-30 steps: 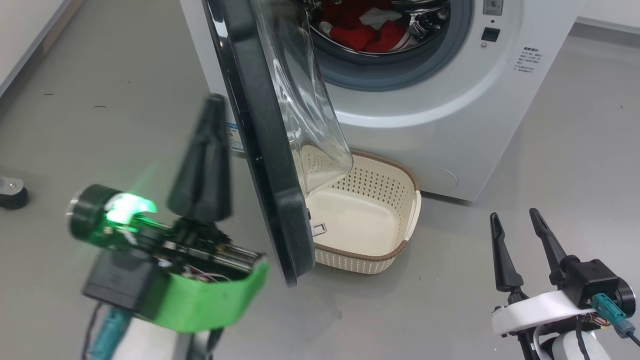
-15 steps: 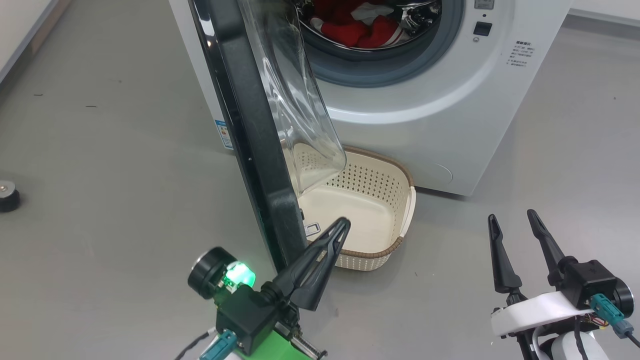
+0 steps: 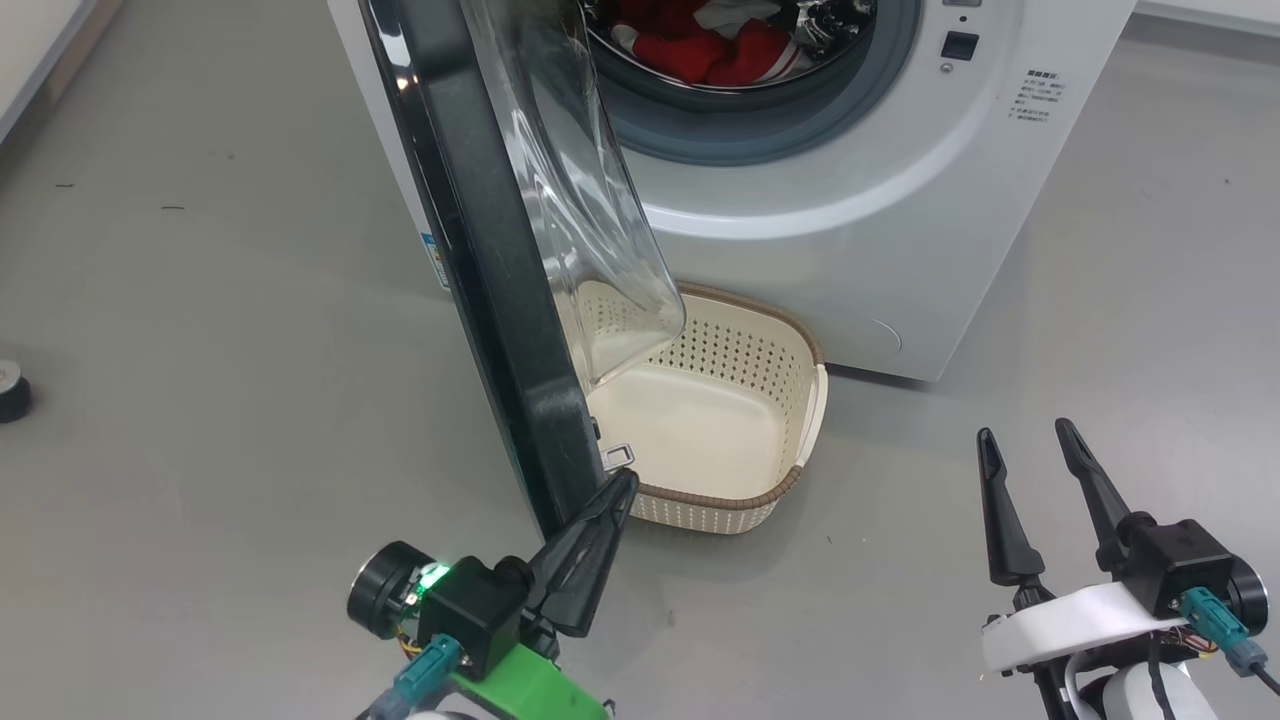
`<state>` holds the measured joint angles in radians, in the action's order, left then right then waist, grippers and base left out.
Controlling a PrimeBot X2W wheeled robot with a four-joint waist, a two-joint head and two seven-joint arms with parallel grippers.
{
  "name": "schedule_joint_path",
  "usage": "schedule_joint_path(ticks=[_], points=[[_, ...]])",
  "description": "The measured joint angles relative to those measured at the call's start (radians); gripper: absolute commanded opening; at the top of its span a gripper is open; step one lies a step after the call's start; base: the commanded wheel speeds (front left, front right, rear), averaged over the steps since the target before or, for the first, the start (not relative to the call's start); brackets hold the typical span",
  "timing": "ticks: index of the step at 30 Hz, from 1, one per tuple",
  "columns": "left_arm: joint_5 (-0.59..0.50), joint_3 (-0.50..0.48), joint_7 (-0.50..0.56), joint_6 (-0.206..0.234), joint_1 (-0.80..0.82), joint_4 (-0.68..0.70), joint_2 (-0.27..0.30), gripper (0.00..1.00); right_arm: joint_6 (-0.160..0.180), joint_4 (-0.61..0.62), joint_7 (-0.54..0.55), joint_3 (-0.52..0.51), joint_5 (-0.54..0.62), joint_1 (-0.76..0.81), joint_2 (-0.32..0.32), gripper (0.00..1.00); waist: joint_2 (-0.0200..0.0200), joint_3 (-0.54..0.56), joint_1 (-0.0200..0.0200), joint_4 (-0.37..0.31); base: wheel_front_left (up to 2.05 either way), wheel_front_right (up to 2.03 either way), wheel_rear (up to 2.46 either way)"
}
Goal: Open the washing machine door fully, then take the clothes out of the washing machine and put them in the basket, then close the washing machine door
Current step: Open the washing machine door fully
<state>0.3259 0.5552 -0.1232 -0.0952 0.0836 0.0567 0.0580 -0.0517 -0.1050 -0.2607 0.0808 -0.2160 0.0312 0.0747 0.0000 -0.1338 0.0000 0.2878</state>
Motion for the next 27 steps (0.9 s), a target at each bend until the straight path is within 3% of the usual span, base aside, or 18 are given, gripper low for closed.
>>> schedule_joint_path(ticks=[27], points=[[0.023,-0.043,-0.001,0.047,0.026,-0.094,-0.007,0.0,-0.026,-0.013,0.0,-0.019,0.017,-0.002,-0.013,1.0,0.0,-0.004,0.0,-0.022,0.0,0.0,0.0]])
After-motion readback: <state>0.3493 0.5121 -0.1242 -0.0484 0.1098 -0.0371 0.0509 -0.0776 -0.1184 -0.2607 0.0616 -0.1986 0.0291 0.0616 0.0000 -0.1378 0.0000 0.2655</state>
